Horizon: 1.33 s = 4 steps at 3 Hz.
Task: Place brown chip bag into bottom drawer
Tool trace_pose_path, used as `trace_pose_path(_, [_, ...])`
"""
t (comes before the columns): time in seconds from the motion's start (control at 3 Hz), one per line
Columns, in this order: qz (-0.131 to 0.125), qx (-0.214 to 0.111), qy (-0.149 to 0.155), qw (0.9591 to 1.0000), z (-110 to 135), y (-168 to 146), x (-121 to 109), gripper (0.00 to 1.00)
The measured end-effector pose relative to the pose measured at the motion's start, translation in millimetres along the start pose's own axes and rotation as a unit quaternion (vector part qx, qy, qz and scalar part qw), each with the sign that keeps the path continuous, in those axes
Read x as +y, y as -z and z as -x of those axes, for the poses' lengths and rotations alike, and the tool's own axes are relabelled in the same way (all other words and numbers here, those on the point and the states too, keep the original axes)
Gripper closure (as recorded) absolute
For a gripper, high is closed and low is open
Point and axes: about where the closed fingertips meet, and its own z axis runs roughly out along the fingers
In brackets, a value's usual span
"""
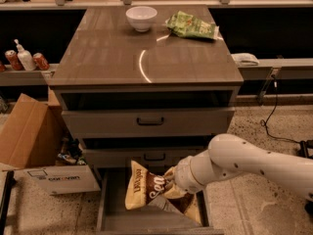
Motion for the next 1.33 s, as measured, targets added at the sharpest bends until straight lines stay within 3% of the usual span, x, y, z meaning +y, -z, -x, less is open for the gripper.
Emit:
trace_pose_path(0.33, [-0.025, 0.018, -0.055, 0.9980, -54.8, -38.0, -3.2, 1.00])
trace_pose_path(0.67, [-0.040, 0.030, -0.108, 0.9929, -105.7, -75.3, -12.1, 1.00])
trace_pose_path(1.0, [-0.035, 0.031, -0.150, 0.9876, -149.1, -110.3, -24.2, 1.00])
trace_pose_path(1.33, [-0.026, 0.028, -0.164, 0.9857, -160.9, -125.4, -22.4, 1.00])
